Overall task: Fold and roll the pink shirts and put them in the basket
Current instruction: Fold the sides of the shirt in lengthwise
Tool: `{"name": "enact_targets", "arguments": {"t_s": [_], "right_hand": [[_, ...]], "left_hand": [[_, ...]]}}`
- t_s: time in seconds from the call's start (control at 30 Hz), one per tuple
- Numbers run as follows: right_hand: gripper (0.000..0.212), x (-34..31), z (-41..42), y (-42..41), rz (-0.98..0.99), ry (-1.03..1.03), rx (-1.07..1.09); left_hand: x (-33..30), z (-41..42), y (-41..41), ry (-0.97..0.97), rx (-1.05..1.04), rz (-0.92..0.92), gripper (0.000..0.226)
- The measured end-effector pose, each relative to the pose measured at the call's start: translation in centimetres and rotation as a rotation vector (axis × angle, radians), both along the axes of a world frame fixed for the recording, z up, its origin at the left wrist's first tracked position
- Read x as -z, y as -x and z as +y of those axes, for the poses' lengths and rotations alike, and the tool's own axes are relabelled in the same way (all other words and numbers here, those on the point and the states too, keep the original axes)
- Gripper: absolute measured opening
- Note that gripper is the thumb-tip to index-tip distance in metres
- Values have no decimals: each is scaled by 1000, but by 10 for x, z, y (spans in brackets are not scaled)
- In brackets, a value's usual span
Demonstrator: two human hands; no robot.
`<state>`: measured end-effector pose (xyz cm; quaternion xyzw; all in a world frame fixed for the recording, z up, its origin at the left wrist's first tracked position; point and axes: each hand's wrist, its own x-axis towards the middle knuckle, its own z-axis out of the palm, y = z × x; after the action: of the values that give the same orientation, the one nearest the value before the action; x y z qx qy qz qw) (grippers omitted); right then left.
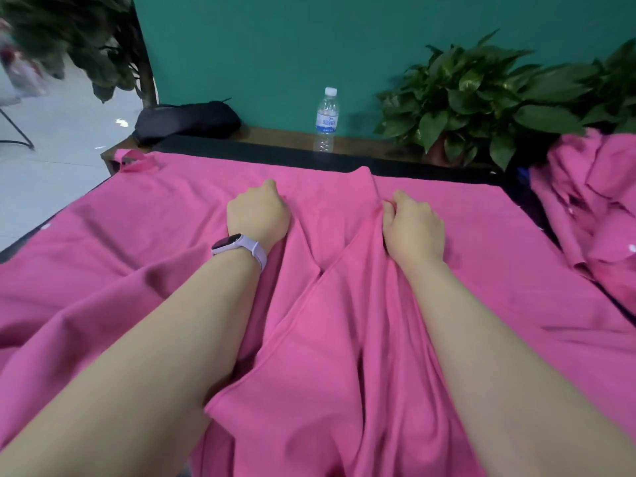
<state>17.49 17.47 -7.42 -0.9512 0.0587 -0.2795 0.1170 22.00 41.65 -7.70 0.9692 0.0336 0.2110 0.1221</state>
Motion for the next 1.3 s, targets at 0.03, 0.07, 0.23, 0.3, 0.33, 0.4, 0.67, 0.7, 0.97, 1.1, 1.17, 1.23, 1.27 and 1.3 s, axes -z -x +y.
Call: {"name": "enact_targets", "arguments": {"t_s": [0.03, 0.07, 0.23, 0.3, 0.33, 0.4, 0.67, 0.7, 0.97, 1.1, 1.17, 1.23, 1.27, 1.3], "right_hand": [[26, -1, 1, 2, 6, 3, 1], [26, -2, 2, 5, 10, 0, 2], [22, -5, 7, 35, 96, -9, 12], [22, -5, 10, 51, 125, -24, 17], [23, -5, 10, 59, 135, -26, 18], [24, -5, 12, 76, 144, -31, 13], [26, -1, 19, 138, 125, -37, 17], [26, 0, 20, 146, 118, -36, 18], [24, -1, 22, 188, 79, -79, -12], [25, -2, 22, 197, 78, -83, -26], [25, -2, 22, 199, 66, -86, -37], [24, -2, 23, 199, 56, -89, -54], [24, -2, 23, 200, 54, -93, -68], [24, -3, 23, 200, 55, -98, -80]], "left_hand": [[-2, 0, 2, 11, -5, 2, 21], [-3, -1, 6, 16, -2, 4, 19], [-7, 1, 35, 29, 11, 21, 15], [-5, 5, 50, 26, 6, 14, 15], [-4, 7, 59, 24, 3, 12, 15], [-3, 10, 77, 19, -7, 7, 15], [-3, 20, 141, 43, -19, 2, 9], [-3, 21, 148, 45, -22, 1, 10], [-3, 27, 190, 58, -29, -32, 13], [-6, 27, 197, 55, -33, -8, 11], [-7, 26, 197, 42, -37, 18, 10], [-8, 27, 195, 36, -30, 46, 11], [-8, 27, 194, 31, -23, 48, 11], [-8, 29, 195, 28, -20, 45, 12]]}}
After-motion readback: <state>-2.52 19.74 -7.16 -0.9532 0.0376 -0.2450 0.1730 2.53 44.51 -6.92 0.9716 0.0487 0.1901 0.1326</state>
